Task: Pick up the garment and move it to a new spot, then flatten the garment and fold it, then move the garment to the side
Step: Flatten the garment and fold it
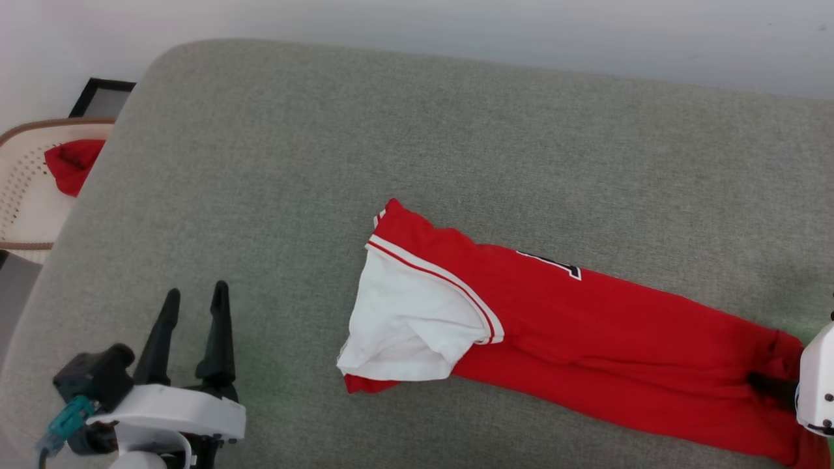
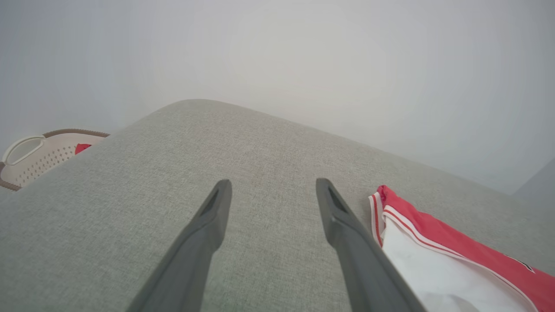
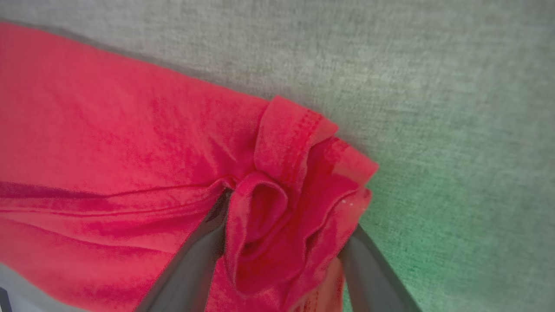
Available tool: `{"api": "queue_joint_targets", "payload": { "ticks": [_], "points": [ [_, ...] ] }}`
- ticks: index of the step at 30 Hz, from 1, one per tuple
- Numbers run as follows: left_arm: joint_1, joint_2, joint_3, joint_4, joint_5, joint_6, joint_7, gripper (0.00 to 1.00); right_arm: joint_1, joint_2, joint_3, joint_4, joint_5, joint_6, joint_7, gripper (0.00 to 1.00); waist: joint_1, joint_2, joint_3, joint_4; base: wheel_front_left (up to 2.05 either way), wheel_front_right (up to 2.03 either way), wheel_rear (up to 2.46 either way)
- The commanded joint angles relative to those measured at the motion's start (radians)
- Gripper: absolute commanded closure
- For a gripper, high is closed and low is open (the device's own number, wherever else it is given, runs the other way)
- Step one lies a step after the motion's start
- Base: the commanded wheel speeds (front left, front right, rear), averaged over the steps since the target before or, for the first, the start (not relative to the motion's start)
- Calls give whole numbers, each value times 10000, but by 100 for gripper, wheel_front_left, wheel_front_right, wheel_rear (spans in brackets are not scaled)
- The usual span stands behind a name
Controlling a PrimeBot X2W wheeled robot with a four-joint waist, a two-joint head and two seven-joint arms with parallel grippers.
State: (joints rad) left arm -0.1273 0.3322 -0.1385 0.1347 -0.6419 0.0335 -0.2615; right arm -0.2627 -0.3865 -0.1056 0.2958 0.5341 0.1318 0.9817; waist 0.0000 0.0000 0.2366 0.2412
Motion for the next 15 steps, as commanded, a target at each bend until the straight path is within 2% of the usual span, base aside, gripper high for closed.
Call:
{"api": "queue_joint_targets", "payload": {
  "ticks": [1, 5, 15],
  "points": [
    [107, -72, 103, 28, 89, -69, -34, 0, 399, 537, 477, 859, -86, -21, 156, 100, 0, 0, 29, 27, 0, 0, 0],
    [208, -363, 386, 109, 141, -283, -34, 0, 353, 493, 398, 866, 59, -24, 227, 100, 0, 0, 31, 5, 0, 0, 0],
    [388, -700, 818, 304, 530, -557, -34, 0, -254, -155, 46, 631, -25, -32, 23, 100, 0, 0, -309, -228, 0, 0, 0]
  ]
}}
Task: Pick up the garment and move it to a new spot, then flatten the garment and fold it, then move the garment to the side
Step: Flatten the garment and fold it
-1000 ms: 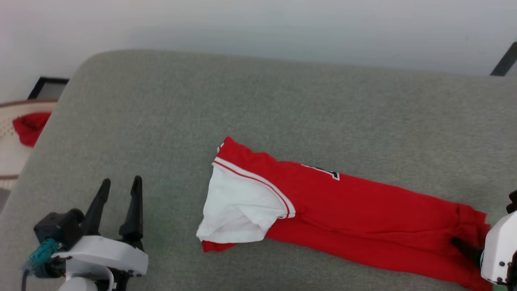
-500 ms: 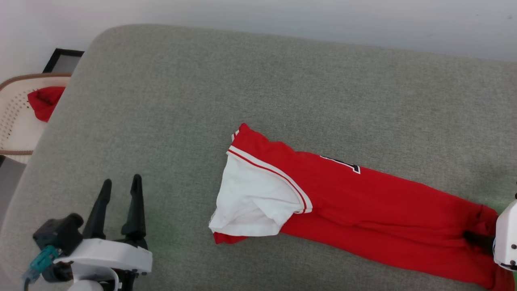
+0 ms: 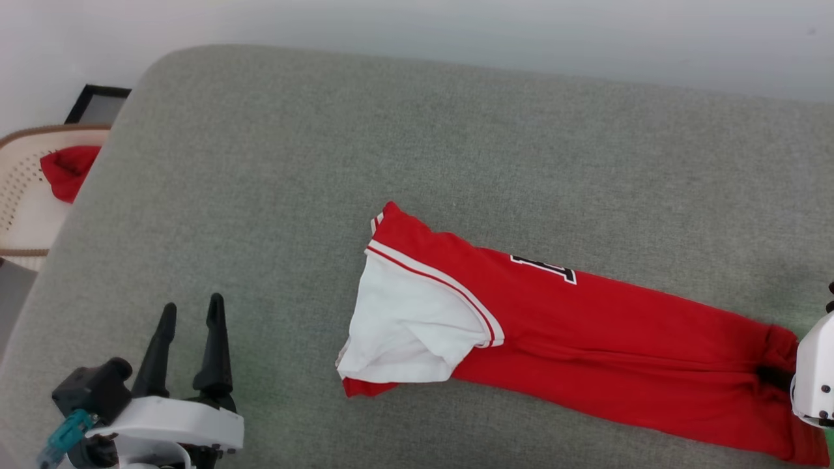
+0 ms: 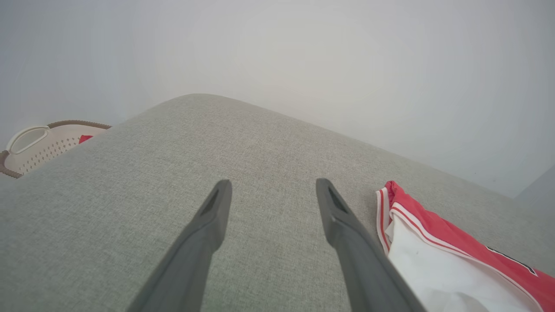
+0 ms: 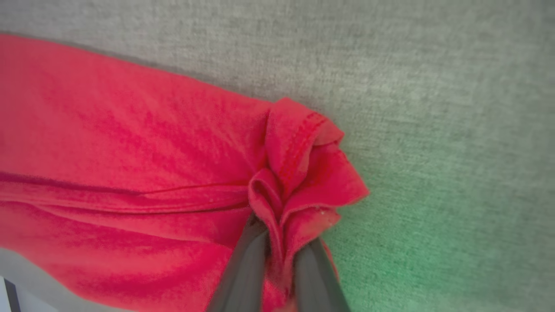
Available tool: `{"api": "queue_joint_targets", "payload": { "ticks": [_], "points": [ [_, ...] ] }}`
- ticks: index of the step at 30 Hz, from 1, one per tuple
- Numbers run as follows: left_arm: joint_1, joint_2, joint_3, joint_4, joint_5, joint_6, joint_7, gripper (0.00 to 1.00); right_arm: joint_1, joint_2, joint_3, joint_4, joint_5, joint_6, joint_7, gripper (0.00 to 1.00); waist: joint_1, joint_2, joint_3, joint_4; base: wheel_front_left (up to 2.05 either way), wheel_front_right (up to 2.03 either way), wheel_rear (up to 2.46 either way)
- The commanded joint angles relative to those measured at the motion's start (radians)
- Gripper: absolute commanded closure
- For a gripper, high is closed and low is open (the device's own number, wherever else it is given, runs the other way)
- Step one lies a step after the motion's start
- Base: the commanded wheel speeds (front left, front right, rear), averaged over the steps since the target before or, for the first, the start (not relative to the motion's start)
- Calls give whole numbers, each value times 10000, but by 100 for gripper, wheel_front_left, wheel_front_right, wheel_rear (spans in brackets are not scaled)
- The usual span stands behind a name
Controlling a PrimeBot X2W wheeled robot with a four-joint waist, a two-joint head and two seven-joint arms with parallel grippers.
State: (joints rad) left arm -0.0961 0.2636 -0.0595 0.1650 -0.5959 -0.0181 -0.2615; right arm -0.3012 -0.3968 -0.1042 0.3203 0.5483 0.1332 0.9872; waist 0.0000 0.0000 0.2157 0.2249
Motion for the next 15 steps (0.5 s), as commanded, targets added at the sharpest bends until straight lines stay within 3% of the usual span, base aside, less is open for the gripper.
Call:
{"api": "queue_joint_targets", "payload": {
  "ticks": [1, 15],
  "points": [
    [113, -38, 36, 19, 116, -64, -35, 0, 85, -170, 7, 415, -195, -50, -35, 100, 0, 0, -159, -85, 0, 0, 0],
    [603, -40, 102, 223, 422, -229, -35, 0, -794, -1646, -342, 1582, -420, -32, -552, 100, 0, 0, -964, -471, 0, 0, 0]
  ]
}}
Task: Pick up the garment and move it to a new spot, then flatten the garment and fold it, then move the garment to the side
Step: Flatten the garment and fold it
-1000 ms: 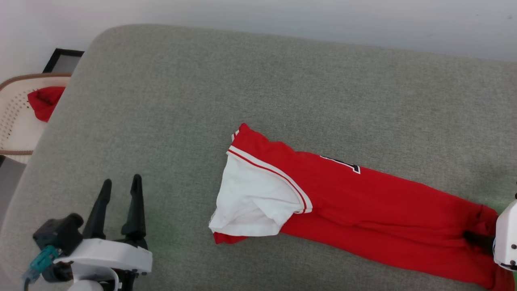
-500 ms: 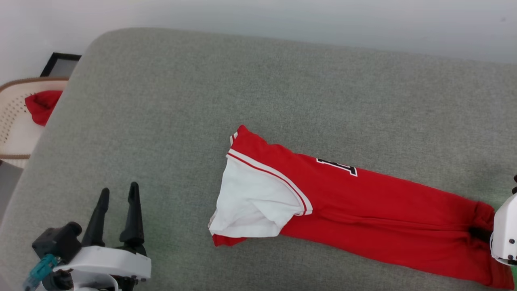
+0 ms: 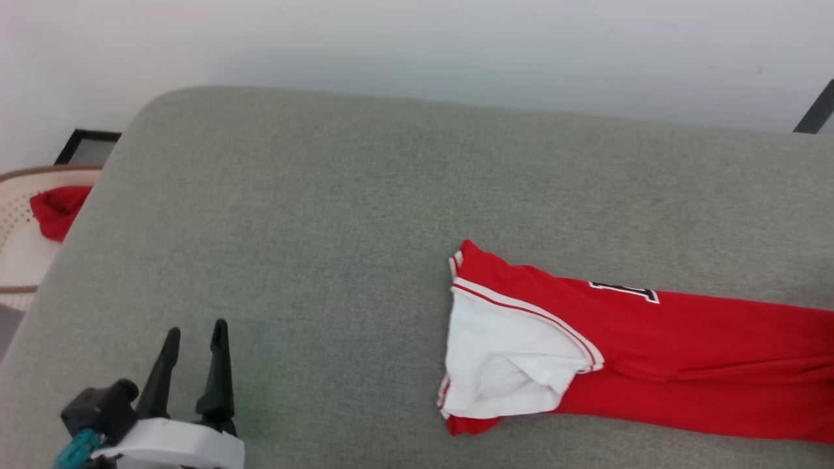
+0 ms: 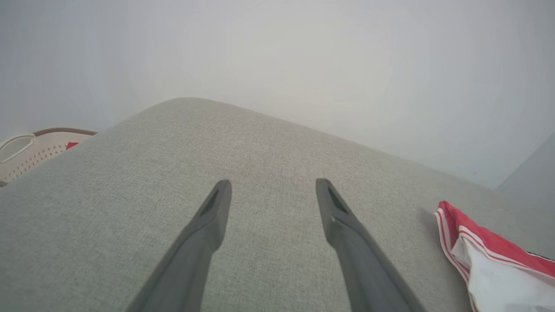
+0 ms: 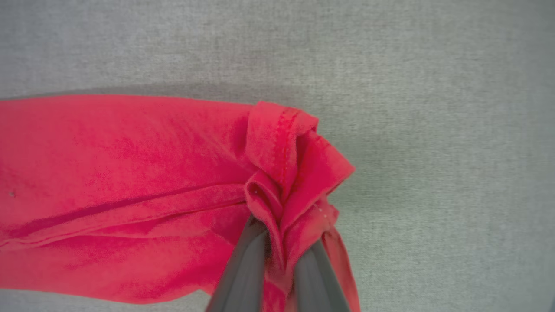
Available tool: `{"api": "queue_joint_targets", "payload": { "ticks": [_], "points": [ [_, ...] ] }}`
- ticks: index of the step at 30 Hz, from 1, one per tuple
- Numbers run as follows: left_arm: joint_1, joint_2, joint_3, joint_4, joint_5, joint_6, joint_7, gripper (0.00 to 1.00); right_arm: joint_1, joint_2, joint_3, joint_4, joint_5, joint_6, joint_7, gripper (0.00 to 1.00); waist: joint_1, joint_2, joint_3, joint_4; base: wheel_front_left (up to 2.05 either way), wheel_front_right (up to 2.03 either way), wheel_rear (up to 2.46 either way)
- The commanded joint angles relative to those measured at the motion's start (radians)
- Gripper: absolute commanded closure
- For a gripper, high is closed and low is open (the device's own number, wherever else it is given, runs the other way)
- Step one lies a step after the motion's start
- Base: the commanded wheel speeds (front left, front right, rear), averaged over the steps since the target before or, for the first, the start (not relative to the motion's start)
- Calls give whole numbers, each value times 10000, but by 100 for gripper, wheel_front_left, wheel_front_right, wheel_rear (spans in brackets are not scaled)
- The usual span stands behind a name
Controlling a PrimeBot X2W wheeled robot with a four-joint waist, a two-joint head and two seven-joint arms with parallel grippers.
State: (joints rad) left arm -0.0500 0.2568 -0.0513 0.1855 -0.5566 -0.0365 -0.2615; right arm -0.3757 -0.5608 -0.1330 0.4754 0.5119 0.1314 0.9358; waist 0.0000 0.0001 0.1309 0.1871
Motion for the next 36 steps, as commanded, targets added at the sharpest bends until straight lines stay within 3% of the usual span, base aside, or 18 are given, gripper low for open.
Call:
{"api": "queue_joint_targets", "payload": {
  "ticks": [1, 5, 11, 16, 23, 28, 36],
  "points": [
    [182, 35, 18, 34, 15, -57, -35, 0, -90, -92, -54, 129, -88, -14, -59, 100, 0, -1, -169, -125, 0, 0, 0],
    [319, 66, 33, 52, -38, -42, -32, 0, -302, -155, 166, 188, 22, -14, -122, 100, 0, -1, -408, -296, 0, 0, 0],
    [616, 139, 74, 50, -132, 38, 47, 0, -199, 119, 852, -888, 641, -13, 120, 100, 0, -1, -838, -554, 0, 0, 0],
    [815, 183, 67, -27, -211, 85, 184, 0, 10, 793, 1183, -2390, 1419, -13, 533, 100, 0, -1, -1167, -661, 0, 0, 0],
    [893, 215, -34, -110, -282, 67, 361, 0, 68, 2068, 1778, -3793, 1370, -13, 672, 100, 0, -1, -1348, -583, 0, 0, 0],
    [622, 175, -197, 5, -312, -59, 394, 0, -234, 2934, 2295, -3683, 1094, -13, 301, 100, 0, -1, -1276, -345, 0, 0, 0],
    [35, -66, -647, 394, -149, -236, 347, 0, -857, 4213, 2937, -2369, 680, -13, -795, 100, 0, -1, -1011, 274, 0, 0, 0]
  ]
}}
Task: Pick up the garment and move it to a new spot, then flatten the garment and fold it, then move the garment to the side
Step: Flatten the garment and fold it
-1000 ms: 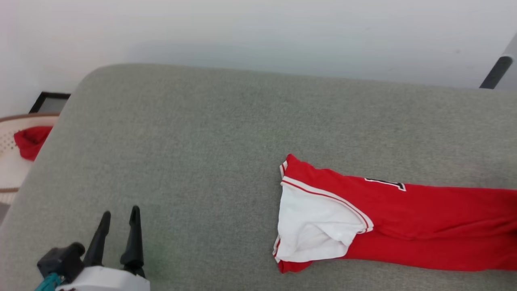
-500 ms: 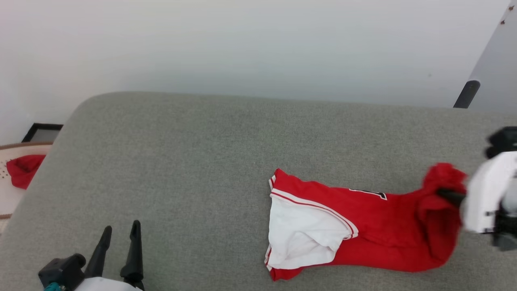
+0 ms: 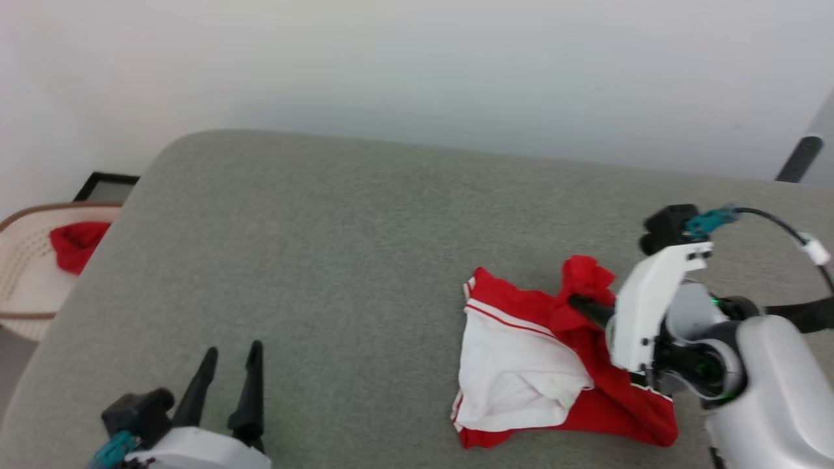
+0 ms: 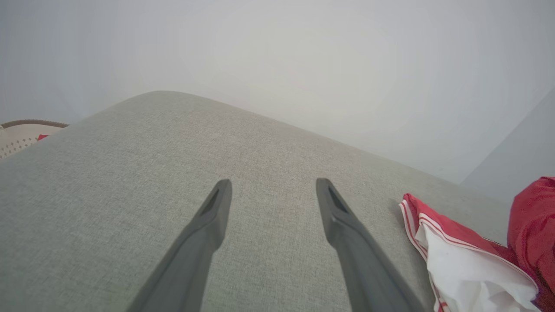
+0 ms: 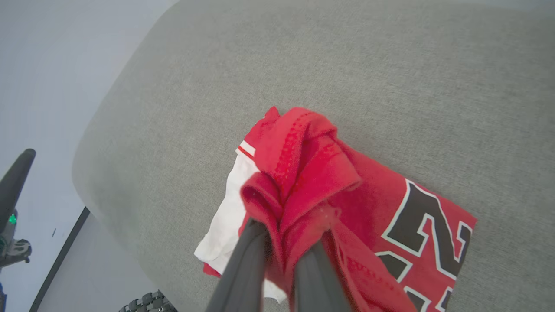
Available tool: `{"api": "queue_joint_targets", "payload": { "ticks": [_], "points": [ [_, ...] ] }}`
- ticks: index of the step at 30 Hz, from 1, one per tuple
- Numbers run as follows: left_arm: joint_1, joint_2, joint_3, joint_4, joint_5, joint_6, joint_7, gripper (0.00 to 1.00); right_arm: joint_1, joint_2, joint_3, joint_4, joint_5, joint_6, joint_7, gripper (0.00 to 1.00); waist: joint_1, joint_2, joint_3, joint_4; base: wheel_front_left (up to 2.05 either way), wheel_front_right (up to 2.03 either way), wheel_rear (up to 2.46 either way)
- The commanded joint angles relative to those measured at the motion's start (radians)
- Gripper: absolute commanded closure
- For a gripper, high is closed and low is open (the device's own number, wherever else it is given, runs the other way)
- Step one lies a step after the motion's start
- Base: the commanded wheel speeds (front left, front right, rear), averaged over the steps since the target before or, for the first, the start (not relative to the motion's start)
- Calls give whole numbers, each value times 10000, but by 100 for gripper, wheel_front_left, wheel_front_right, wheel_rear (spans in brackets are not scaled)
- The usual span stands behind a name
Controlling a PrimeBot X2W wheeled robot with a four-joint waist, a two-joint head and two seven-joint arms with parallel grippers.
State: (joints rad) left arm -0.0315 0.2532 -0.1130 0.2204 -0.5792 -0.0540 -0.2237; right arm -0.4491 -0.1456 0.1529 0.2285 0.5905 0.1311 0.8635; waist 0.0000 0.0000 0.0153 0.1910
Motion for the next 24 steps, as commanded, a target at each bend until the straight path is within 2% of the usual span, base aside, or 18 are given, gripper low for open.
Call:
{"api": "queue_joint_targets", "payload": {
  "ticks": [1, 9, 15, 16, 17, 18, 24],
  "points": [
    [-238, -48, -72, 119, 74, -88, -42, 0, -204, 162, 152, 297, -178, -9, -199, 100, 0, 0, 187, 332, 0, 0, 0],
    [-926, -342, -417, 682, 131, -281, -171, 0, -809, 516, 519, 1927, -514, -7, -1111, 100, 0, 0, 574, 1050, 0, 0, 0],
    [-1127, -434, -455, 1005, 158, -351, -269, 0, -1150, 654, 808, 2938, -492, -7, -1480, 100, 0, 0, 682, 1203, 0, 0, 0],
    [-1136, -448, -440, 1056, 155, -361, -293, 0, -1221, 679, 893, 3061, -439, -7, -1546, 69, 0, 0, 686, 1203, 0, 0, 0],
    [-1136, -450, -420, 1104, 153, -373, -317, 0, -1276, 703, 998, 3156, -389, -7, -1605, 31, 0, 0, 679, 1192, 0, 0, 0],
    [-1133, -441, -390, 1143, 154, -388, -320, 0, -1340, 731, 1138, 3213, -315, -7, -1626, 0, 0, 0, 667, 1170, 0, 0, 0],
    [-940, -390, -153, 1324, 176, -390, -380, 0, -1598, 655, 1876, 3142, 93, -7, -1501, 0, 0, 0, 471, 821, 0, 0, 0]
  ]
}}
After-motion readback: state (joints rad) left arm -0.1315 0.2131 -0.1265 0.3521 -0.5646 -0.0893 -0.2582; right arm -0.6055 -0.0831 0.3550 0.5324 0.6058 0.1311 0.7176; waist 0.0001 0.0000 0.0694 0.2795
